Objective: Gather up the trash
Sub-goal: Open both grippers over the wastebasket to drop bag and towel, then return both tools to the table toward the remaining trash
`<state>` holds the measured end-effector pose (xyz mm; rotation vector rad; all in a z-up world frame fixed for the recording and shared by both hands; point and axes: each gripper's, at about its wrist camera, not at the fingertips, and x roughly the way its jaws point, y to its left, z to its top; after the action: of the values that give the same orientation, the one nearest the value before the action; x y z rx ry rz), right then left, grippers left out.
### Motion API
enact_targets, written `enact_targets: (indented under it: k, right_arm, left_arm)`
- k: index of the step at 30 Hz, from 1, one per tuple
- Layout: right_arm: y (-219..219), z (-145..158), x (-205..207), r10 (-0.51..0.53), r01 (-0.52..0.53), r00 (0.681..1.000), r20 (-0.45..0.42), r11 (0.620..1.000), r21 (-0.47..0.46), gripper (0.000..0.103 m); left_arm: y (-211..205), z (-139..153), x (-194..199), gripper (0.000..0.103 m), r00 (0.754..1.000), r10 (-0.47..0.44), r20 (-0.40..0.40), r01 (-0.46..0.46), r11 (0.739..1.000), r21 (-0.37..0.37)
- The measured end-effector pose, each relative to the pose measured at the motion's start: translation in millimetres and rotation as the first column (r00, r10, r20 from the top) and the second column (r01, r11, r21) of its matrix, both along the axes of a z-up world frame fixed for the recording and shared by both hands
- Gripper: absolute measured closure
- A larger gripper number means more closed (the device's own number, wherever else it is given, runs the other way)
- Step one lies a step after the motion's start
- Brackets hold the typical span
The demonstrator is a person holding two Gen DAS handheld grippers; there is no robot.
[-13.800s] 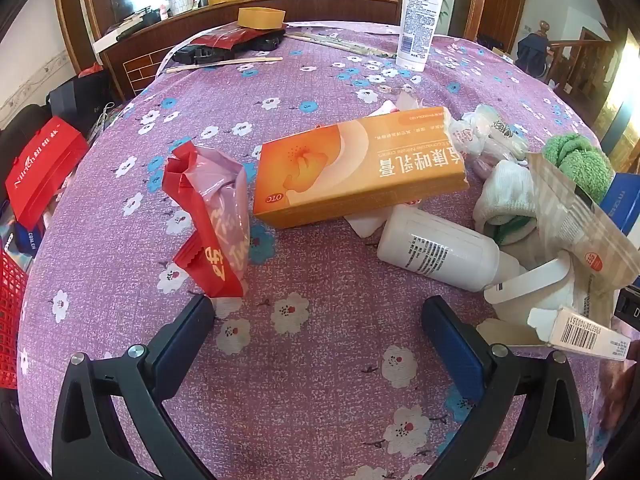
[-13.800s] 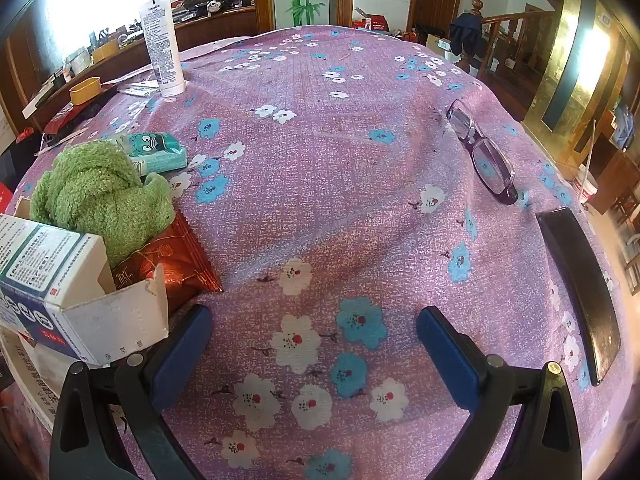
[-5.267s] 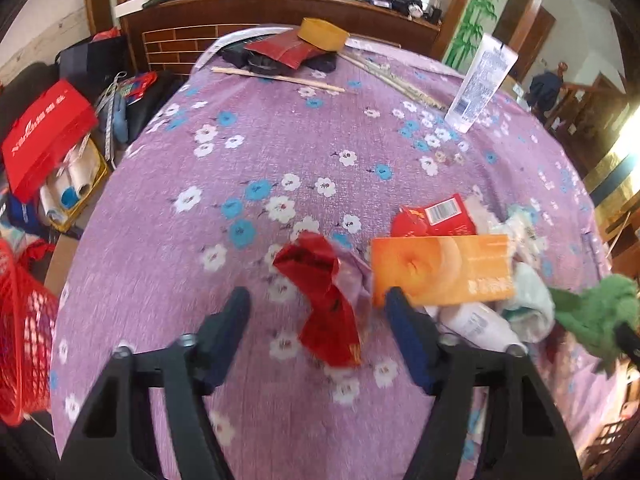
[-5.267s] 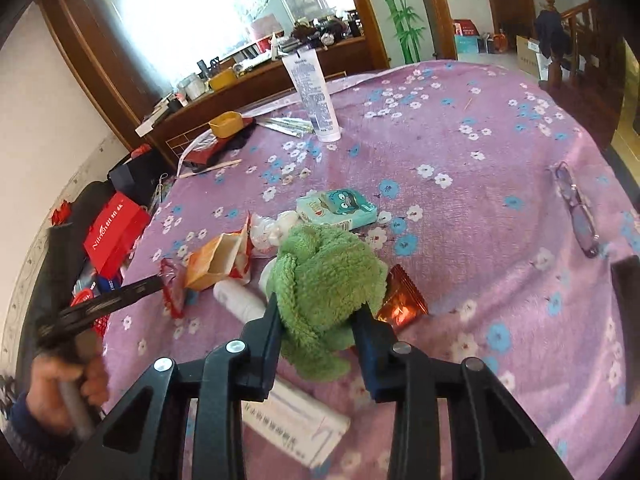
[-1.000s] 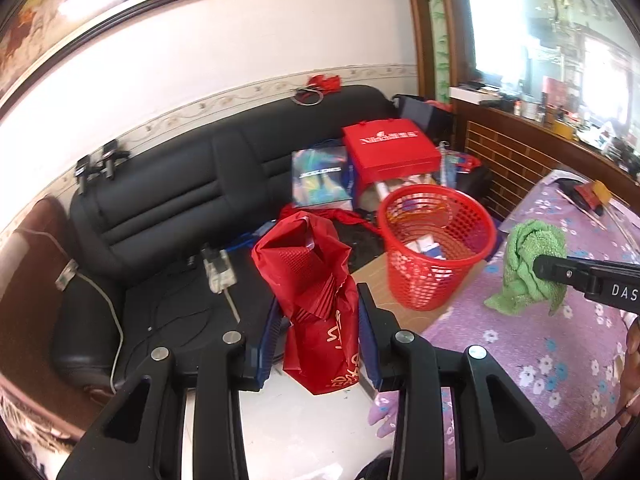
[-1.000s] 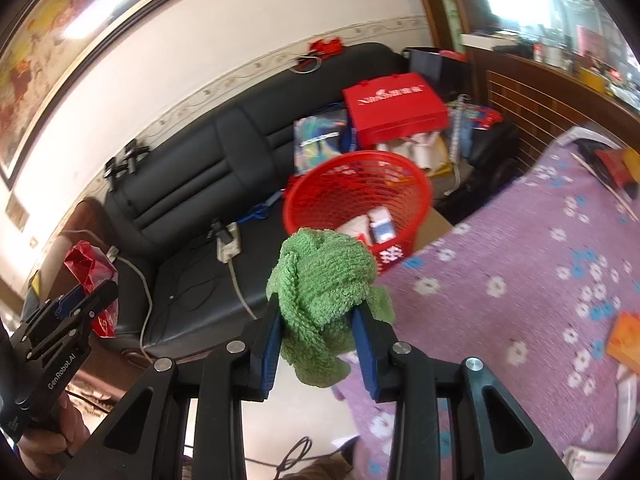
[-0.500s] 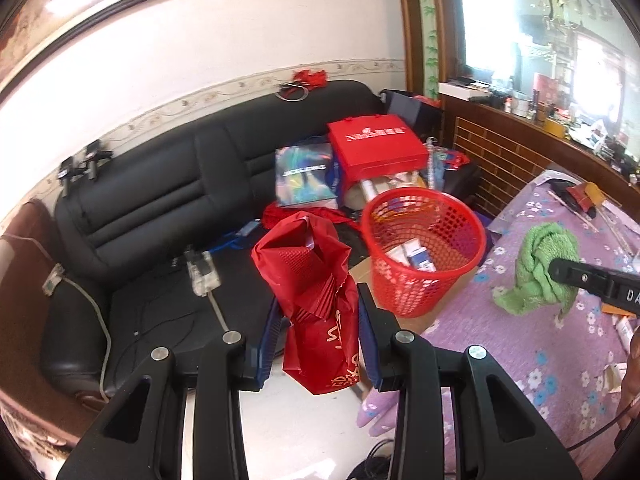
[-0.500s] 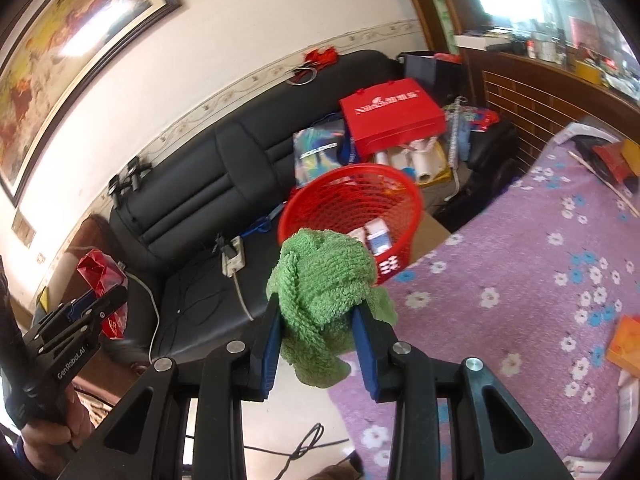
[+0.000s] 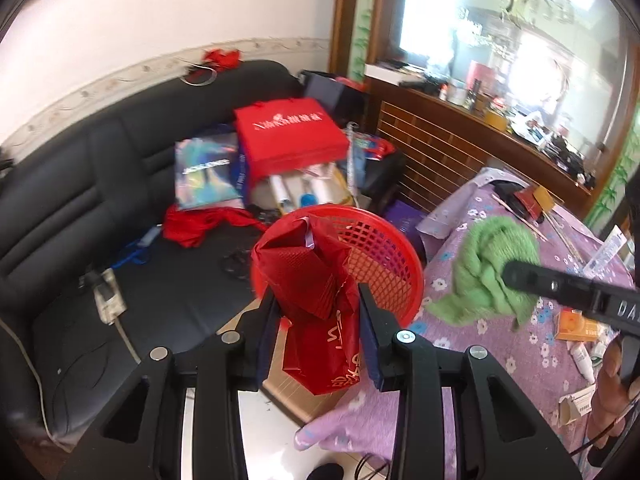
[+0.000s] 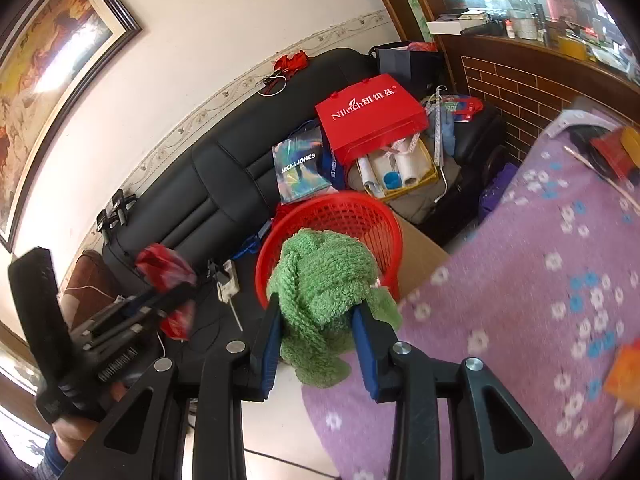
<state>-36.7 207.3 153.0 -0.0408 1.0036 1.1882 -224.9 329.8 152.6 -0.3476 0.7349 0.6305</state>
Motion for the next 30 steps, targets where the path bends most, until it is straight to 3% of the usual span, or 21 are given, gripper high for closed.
enact_targets:
  k: [6, 10, 12, 15, 18, 22, 30]
  right_arm:
    - [48.6, -6.0, 23.5, -0.027, 0.027, 0.999, -0.026, 1.0, -0.015, 0.064]
    - [76.8, -18.4, 40.3, -0.045, 0.044, 0.996, -0.081, 0.999, -0.01, 0.059]
    - [82.9, -21.0, 46.5, -0.063, 0.063, 0.993, -0.104, 0.998, -0.006, 0.056]
    - [79.1, -14.7, 47.9, -0.086, 0.087, 0.993, -0.08, 0.996, 0.0, 0.055]
    - [61.2, -7.0, 41.5, -0.1, 0.099, 0.995, -0.022, 0.995, -0.008, 0.055]
    - [22.2, -8.7, 25.5, -0.121, 0.121, 0.993, -0.01, 0.992, -0.027, 0.055]
    - [-77.6, -29.3, -14.8, -0.229, 0.227, 0.973, -0.013, 0.97, -0.093, 0.055]
  left_arm:
    - [30.9, -22.3, 34.0, 0.066, 0.998, -0.053, -0.026, 0.052, 0.998, -0.029]
    - [51.2, -32.5, 47.7, 0.053, 0.997, -0.067, -0.029, 0.065, 0.996, -0.056]
    - [58.4, -34.4, 48.1, 0.037, 0.998, -0.061, -0.02, 0.059, 0.996, -0.064]
    - [62.8, -33.4, 47.9, 0.037, 0.998, -0.07, -0.005, 0.07, 0.996, -0.057]
    - [54.4, -31.2, 44.1, 0.037, 0.996, -0.09, 0.007, 0.091, 0.995, -0.048]
    - [28.3, -31.1, 43.1, 0.037, 0.986, -0.163, 0.022, 0.164, 0.985, -0.055]
    - [-60.3, -39.8, 52.7, 0.037, 0.928, -0.372, -0.016, 0.372, 0.928, -0.025]
